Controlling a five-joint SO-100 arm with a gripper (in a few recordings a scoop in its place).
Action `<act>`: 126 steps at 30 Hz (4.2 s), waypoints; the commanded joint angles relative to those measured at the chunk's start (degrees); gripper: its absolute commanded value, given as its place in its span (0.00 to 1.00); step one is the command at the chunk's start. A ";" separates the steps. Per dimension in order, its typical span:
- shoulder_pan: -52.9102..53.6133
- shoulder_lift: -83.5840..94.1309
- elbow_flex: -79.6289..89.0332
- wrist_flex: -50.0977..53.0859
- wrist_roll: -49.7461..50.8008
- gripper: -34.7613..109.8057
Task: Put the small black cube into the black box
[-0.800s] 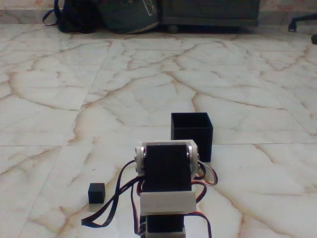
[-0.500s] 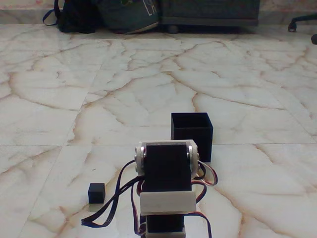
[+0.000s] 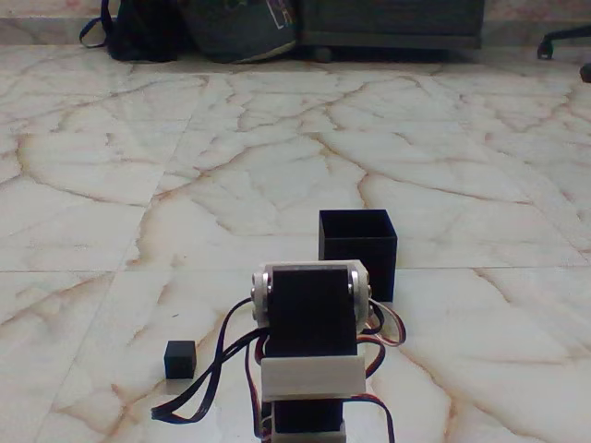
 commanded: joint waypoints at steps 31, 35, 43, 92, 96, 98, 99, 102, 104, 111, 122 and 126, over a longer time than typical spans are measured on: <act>-29.18 -81.21 -94.57 2.02 38.94 0.30; -28.30 -87.19 -100.11 1.58 39.20 0.30; -25.93 -86.57 -101.87 3.08 36.83 0.30; 8.88 -98.79 -129.73 -36.83 -4.04 0.24; 10.90 -103.54 -134.30 -40.43 -6.15 0.24; 11.25 -105.21 -135.09 -42.63 -6.68 0.24; 11.25 -107.40 -137.55 -43.07 -7.12 0.24; 11.16 -111.09 -141.15 -44.12 -7.38 0.24; 11.07 -111.27 -141.15 -44.30 -8.00 0.27; 10.46 -107.93 -138.34 -43.15 -5.01 0.29; 7.38 -56.43 -80.51 -39.73 2.55 0.29; 6.59 -42.10 -62.31 -39.73 2.55 0.29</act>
